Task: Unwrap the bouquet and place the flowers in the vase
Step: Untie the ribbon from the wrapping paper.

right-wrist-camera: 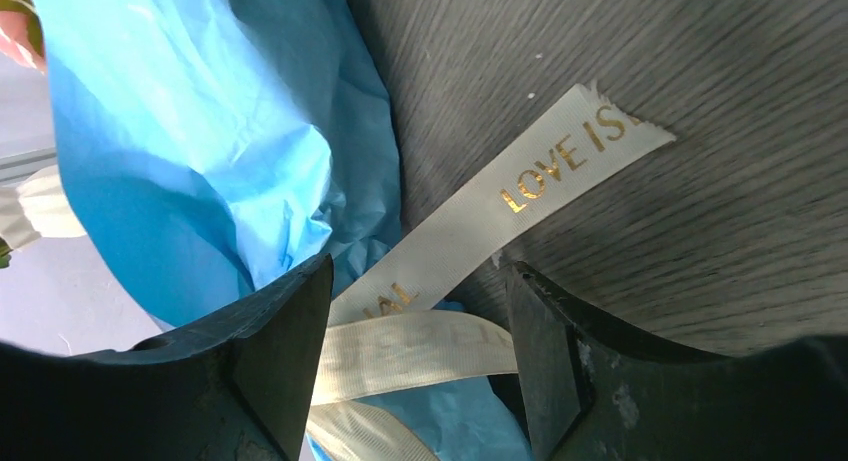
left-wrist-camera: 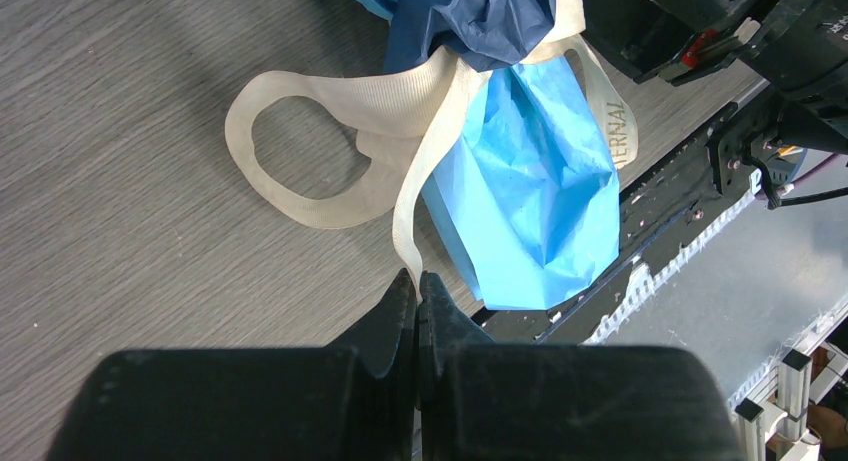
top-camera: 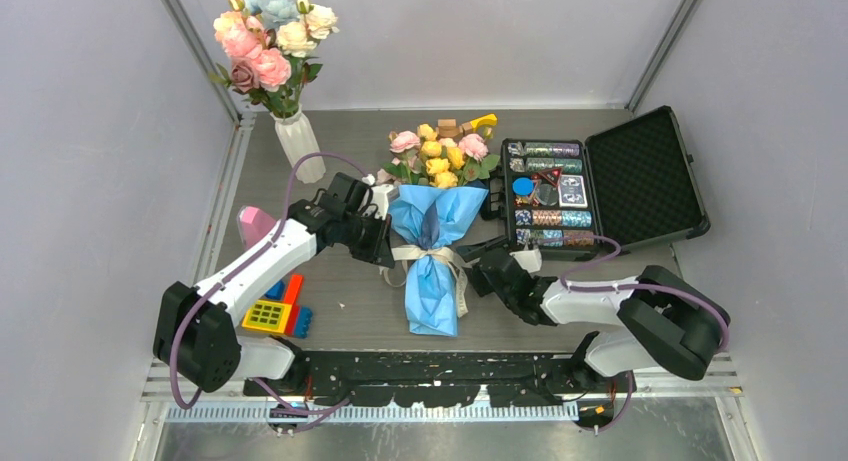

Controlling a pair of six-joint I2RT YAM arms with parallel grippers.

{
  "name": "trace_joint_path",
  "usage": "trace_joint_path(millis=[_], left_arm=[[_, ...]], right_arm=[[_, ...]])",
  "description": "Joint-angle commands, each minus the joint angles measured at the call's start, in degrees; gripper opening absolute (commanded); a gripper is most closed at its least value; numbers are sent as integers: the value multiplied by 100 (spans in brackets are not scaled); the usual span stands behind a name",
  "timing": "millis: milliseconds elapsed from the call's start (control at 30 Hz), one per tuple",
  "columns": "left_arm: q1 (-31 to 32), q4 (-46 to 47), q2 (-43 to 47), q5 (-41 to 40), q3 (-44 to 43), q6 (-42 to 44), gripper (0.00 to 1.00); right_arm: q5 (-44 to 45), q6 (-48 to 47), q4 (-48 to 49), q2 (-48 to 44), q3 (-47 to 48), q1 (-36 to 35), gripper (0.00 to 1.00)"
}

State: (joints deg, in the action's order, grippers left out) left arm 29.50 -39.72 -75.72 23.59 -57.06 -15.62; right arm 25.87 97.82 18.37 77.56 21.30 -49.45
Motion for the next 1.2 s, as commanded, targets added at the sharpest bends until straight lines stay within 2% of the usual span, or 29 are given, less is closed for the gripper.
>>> trace_joint_path(millis=[0,267,433,633,900,967,1167], left_arm=[[-31,17,8,101,-5,68,0],[-24,26,-11,112,-5,59,0],[-28,18,-46,112,-15,59,0],[-25,22,-61,84,-23,67,0],[-27,-9,-41,-10,-29,93,0],[-27,-4,-5,-50,-32,102,0],[-30,-9,20,-92,-30,111,0]], right_arm=[[303,370,190,212,139,-71,69],[261,414,900,750,152,-73,70],[197,444,1291,1081,217,-73,66],[358,329,1294,1078,239,-66,45],[749,-17,1080,777,254,-51,4],[867,-183,909,600,286,-55,1],[1324,-942,204,-62,424,-56,0]])
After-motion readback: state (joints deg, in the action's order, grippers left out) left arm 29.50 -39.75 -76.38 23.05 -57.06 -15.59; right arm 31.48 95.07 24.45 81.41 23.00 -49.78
